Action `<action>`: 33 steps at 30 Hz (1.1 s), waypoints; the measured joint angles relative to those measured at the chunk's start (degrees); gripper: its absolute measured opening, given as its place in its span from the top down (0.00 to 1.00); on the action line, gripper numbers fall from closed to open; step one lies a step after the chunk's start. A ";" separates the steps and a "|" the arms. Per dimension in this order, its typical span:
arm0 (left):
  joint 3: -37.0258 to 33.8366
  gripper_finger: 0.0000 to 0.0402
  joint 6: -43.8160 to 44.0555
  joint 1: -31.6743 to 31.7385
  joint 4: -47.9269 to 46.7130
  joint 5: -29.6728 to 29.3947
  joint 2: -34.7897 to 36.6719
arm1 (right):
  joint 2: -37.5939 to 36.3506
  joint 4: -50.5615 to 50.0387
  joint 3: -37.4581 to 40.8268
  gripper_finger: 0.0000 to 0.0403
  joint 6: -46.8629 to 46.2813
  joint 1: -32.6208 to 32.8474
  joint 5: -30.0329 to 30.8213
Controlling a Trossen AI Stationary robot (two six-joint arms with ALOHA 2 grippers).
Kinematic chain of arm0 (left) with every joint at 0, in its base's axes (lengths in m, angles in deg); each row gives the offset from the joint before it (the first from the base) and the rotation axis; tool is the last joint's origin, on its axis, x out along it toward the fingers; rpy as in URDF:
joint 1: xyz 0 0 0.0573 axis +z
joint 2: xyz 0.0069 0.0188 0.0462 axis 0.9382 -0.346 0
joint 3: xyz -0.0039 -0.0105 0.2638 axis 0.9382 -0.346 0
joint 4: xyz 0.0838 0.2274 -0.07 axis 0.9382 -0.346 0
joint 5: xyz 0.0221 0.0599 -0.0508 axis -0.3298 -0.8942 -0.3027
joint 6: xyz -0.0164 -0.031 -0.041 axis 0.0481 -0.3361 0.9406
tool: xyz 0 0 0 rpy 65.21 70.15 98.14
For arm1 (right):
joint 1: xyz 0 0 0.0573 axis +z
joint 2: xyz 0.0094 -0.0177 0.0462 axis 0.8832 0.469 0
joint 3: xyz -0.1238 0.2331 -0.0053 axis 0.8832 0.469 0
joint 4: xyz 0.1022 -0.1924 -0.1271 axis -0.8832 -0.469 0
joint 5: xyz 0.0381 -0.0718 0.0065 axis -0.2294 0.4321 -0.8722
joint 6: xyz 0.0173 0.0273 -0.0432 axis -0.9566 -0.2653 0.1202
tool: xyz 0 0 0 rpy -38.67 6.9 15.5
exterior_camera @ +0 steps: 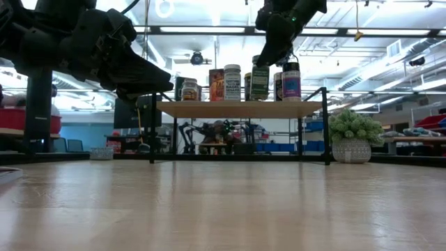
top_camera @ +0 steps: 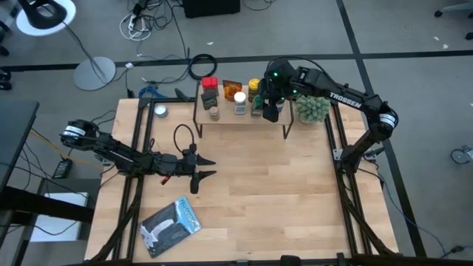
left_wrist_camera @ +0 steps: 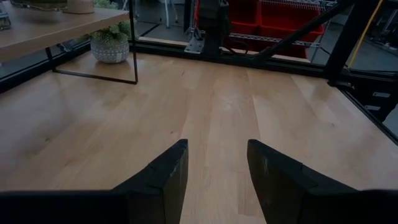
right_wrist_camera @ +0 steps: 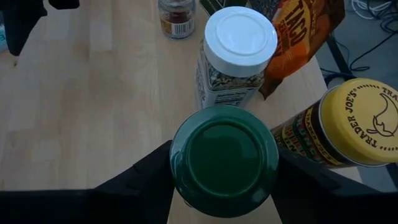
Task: Shelf spices
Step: Put the green bottle seasoning on the shelf
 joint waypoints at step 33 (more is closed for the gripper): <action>0.00 0.58 0.02 0.00 -0.07 -0.02 0.00 | -0.20 2.26 -0.52 0.42 0.49 0.20 1.76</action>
